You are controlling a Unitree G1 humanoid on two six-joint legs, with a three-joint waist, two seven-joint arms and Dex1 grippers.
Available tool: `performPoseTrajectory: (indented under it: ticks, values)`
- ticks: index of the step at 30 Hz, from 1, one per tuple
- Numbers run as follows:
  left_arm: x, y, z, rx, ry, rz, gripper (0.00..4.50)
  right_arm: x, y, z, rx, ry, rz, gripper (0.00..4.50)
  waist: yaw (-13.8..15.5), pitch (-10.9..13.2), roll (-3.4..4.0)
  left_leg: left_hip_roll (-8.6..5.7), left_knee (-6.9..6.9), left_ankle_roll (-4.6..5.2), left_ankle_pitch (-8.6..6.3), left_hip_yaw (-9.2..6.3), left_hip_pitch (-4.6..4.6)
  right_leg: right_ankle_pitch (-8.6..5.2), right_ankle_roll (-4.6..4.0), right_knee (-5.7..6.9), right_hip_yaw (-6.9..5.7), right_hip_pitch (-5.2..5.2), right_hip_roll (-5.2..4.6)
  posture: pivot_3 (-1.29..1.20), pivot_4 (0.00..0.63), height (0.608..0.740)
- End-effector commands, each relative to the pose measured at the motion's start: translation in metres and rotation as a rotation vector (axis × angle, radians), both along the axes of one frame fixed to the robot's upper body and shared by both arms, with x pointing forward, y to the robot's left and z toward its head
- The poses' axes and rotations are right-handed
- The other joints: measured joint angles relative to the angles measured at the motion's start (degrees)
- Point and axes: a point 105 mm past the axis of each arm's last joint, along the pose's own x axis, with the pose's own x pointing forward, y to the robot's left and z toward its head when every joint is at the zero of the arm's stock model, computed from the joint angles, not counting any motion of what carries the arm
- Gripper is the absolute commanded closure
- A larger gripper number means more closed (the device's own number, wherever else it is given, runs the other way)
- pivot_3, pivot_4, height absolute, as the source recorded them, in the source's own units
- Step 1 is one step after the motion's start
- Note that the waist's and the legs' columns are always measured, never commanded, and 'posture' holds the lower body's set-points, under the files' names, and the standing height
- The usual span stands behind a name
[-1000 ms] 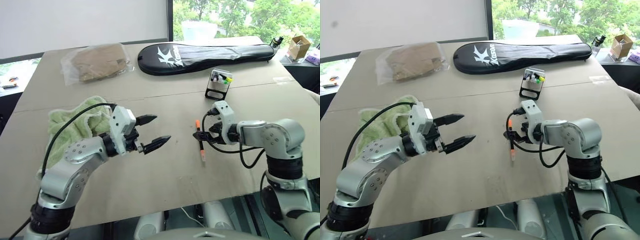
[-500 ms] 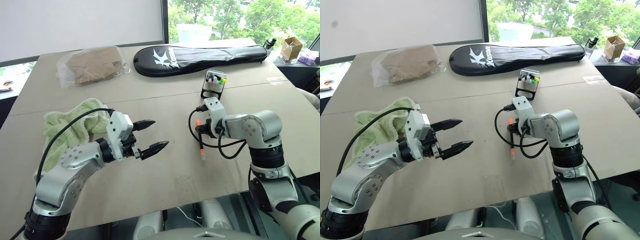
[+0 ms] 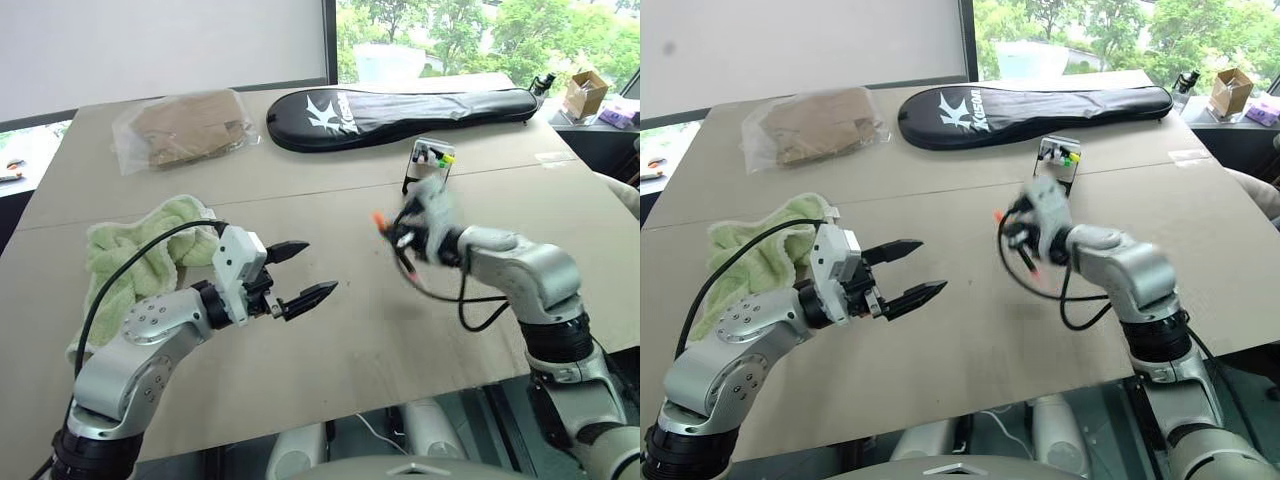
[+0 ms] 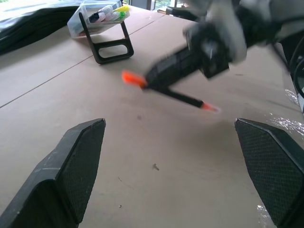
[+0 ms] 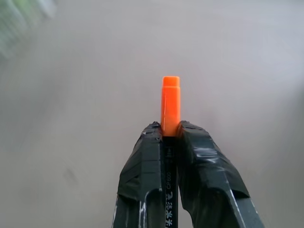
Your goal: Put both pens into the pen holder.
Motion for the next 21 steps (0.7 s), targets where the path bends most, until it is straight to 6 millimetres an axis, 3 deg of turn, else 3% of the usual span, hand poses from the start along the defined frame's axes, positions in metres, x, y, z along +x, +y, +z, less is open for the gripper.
performPoseTrajectory:
  ticks: [1,5,11,17,21]
  values:
    - [0.001,-0.003,0.01,-0.003,-0.059,-0.008,0.0,0.001,-0.01,0.051,0.08,-0.28,0.006,4.48,0.0,0.0,-0.01,0.0,0.0,0.0,0.0,0.0,0.0,0.0,0.0,-0.01,0.0,0.0,0.0,0.0,0.15,0.74]
    - [0.007,-0.005,0.013,-0.01,-0.068,-0.019,0.0,0.049,-0.039,0.071,0.099,-0.492,-0.29,4.48,0.0,0.0,-0.02,-0.04,0.0,-0.01,0.0,0.05,0.02,0.0,-0.04,0.0,0.02,0.0,-0.01,0.0,0.15,0.74]
    - [0.011,-0.005,0.017,-0.009,-0.089,-0.009,0.0,0.089,-0.045,0.068,0.178,-0.572,-0.425,4.48,-0.2,0.1,0.11,-0.16,-0.09,-0.02,0.01,0.11,-0.01,0.16,-0.3,0.02,0.11,-0.11,-0.02,0.0,0.15,0.74]
    - [0.009,-0.007,0.018,-0.015,-0.096,0.013,0.0,0.1,-0.047,0.07,0.205,-0.615,-0.458,4.48,0.0,0.2,0.18,-0.15,-0.23,-0.05,0.03,0.04,-0.11,0.17,-0.3,-0.03,0.08,-0.17,-0.18,0.0,0.15,0.74]
    - [0.006,-0.007,0.019,-0.015,-0.099,0.03,0.0,0.095,-0.026,0.054,0.135,-0.516,-0.24,4.48,-0.1,0.2,0.22,-0.16,-0.23,-0.05,0.02,0.06,-0.12,0.17,-0.29,-0.08,0.1,-0.18,-0.22,0.0,0.15,0.74]
